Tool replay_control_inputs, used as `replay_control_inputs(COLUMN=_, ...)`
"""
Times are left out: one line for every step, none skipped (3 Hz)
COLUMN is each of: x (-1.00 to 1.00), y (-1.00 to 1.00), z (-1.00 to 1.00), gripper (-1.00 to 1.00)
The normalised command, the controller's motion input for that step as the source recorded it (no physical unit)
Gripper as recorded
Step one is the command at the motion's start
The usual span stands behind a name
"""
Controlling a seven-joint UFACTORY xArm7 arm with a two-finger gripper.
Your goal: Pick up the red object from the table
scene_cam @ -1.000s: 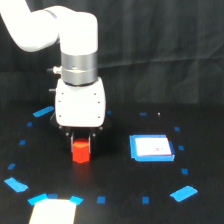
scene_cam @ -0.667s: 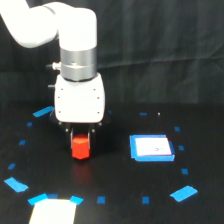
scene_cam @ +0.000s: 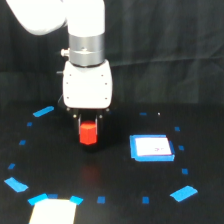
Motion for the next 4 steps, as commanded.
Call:
replay_control_inputs(x=0.47, y=0.63, z=1.0, gripper=-0.43)
replay_control_inputs(x=-0.01, y=0.43, z=1.0, gripper=-1.0)
replay_control_inputs(x=-0.16, y=0.4, z=1.0, gripper=-1.0)
replay_control_inputs(x=0.17, y=0.55, z=1.0, gripper=-1.0)
